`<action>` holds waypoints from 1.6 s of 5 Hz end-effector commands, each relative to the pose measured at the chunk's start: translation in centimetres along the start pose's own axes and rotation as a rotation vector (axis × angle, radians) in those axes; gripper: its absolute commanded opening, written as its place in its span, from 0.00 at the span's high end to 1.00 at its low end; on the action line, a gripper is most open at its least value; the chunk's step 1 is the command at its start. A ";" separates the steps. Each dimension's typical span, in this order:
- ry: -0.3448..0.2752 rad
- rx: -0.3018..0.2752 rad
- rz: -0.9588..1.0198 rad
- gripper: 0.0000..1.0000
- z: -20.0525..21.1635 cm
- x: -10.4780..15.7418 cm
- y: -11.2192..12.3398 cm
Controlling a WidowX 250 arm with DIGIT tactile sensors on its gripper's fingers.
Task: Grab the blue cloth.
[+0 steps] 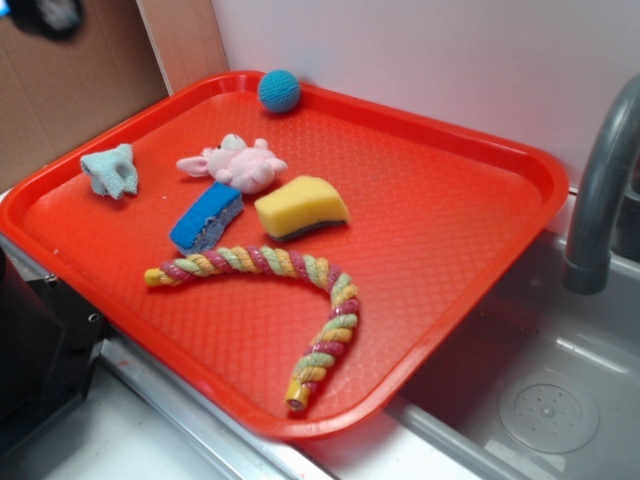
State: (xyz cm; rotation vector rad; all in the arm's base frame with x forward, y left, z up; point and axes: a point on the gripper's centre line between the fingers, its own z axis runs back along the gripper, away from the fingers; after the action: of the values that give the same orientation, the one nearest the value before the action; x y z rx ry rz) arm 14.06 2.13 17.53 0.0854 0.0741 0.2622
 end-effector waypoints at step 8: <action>-0.182 -0.014 0.393 1.00 -4.8 4.8 5.4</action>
State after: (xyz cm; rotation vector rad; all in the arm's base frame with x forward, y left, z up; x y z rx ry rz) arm 16.94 7.69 11.67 0.1000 -0.0720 0.6520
